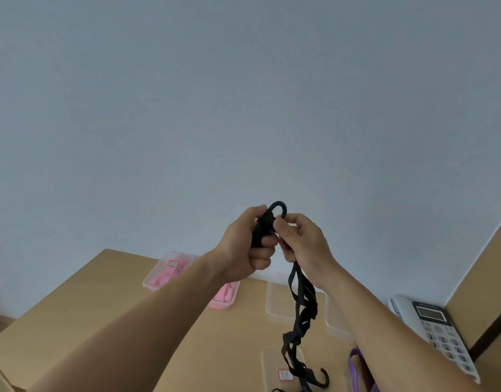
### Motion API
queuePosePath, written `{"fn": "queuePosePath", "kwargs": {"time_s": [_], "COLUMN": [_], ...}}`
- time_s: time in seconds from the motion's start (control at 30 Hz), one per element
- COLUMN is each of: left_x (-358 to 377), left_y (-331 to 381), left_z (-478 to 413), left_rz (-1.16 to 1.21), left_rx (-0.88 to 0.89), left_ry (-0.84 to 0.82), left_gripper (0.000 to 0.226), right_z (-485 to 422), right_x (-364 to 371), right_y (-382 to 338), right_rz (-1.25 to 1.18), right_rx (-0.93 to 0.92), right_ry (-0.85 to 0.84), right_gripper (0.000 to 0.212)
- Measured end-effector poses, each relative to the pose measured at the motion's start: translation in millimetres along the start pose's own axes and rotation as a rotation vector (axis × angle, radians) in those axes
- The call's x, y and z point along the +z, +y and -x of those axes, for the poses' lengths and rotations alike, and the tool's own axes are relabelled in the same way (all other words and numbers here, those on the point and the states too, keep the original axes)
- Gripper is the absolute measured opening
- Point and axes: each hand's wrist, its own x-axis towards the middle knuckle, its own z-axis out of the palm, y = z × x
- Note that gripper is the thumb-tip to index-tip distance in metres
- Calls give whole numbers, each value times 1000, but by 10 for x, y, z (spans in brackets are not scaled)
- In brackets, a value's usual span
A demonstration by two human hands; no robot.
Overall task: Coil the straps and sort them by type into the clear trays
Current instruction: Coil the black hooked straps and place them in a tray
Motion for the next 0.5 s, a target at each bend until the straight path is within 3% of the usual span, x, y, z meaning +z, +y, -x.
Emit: {"fn": "queuePosePath", "kwargs": {"time_s": [0.17,0.23,0.3,0.4,0.5], "left_x": [-68,-45,-14,-20,-47], "left_y": [-10,-42,-96,-183,-300], "left_z": [71,68,45,45,28], "left_rz": [105,52,-145,-535,-929], "left_rx": [-203,-184,-66,199,372], "left_ry": [-175,-120,22,188,175], "left_gripper": [39,42,45,30,52], "right_z": [16,3,-17,-42,-58], "right_x": [7,27,28,-10,-22], "right_y": [-25,-4,10,48,65], "right_rz": [39,57,114,231,194], "right_rx": [-145,-187,-201,-188,-152], "right_ry": [-20,47,138,274,319], "right_gripper": [14,26,33,40,41]}}
